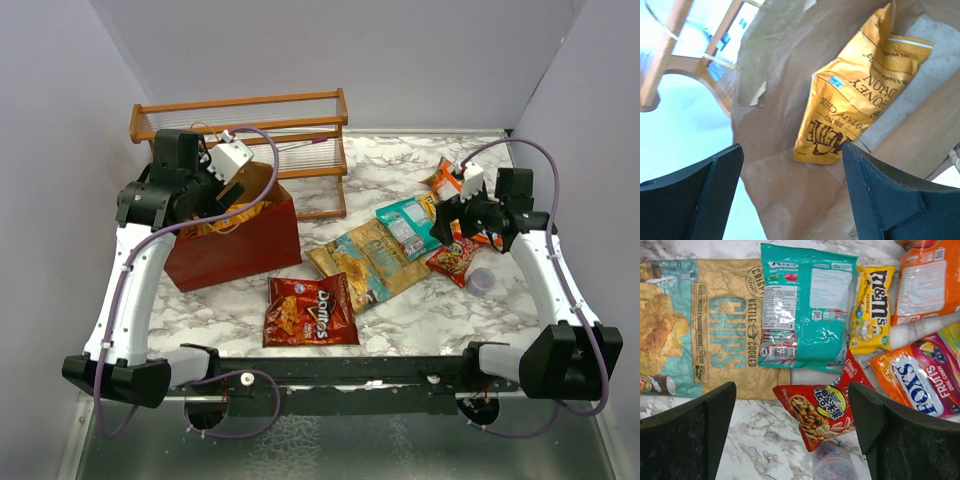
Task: Place the snacks into the paper bag
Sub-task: Place the snack in the paper bag, then pick up the snack from the center of the board.
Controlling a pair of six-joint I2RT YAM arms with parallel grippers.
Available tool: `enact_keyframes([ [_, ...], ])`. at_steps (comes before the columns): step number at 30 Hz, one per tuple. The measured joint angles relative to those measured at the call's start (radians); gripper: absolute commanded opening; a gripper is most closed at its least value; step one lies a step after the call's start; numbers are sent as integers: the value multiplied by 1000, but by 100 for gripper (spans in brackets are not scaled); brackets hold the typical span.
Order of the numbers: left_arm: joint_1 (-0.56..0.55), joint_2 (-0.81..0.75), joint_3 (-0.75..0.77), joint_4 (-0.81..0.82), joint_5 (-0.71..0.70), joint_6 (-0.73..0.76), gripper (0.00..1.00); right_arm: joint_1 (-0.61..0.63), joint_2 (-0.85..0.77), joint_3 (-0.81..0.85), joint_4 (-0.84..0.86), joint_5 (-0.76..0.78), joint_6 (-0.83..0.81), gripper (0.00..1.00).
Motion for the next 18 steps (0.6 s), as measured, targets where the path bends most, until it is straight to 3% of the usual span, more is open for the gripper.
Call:
enact_keyframes([
  [9, 0, -29, -1, 105, -37, -31, 86, 37, 54, -2, -59, -123, -108, 82],
  [18, 0, -102, -51, 202, -34, -56, 87, 252, 58, -136, -56, -41, -162, 80],
])
